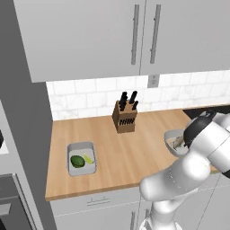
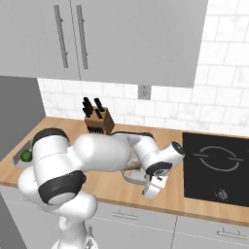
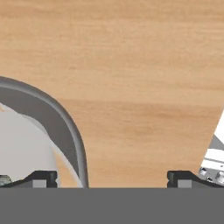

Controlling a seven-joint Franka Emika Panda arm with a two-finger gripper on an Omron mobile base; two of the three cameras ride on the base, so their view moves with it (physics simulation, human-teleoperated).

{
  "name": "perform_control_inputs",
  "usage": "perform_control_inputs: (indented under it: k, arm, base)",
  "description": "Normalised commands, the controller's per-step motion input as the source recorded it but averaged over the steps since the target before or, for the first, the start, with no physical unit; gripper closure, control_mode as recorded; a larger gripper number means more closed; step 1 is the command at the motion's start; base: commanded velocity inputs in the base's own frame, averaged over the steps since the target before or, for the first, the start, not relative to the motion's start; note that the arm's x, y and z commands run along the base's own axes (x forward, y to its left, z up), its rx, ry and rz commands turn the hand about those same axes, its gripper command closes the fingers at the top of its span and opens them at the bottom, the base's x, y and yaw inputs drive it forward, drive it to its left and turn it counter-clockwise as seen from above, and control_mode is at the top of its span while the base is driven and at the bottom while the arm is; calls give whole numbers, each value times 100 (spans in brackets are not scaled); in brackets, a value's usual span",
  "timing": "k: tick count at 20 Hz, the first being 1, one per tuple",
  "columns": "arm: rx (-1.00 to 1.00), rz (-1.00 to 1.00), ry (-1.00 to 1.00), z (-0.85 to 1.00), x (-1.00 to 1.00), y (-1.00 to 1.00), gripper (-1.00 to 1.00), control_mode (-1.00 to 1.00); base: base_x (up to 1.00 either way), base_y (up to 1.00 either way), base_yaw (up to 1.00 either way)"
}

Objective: Take the meat container that has the fish and place it on the second highest rack of the freezer. Then take the vegetable container that has the lemon wedge and avocado and place it on the highest rack of the freezer.

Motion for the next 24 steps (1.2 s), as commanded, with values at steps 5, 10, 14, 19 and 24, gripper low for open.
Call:
perform_control_inputs:
  k: [5, 10, 14, 19, 24]
  arm:
    - [0, -3, 0, -3, 3, 0, -100, -100]
    - [0, -1, 0, 0, 7, 0, -100, -100]
    - [0, -1, 0, 0, 21, 0, -100, -100]
    - [0, 0, 0, 0, 22, 0, -100, -100]
    - [0, 0, 1, -17, 0, 0, -100, -100]
  base:
    - [0, 0, 0]
    - [0, 0, 0]
    - [0, 0, 0]
    - [0, 0, 0]
    - [0, 0, 0]
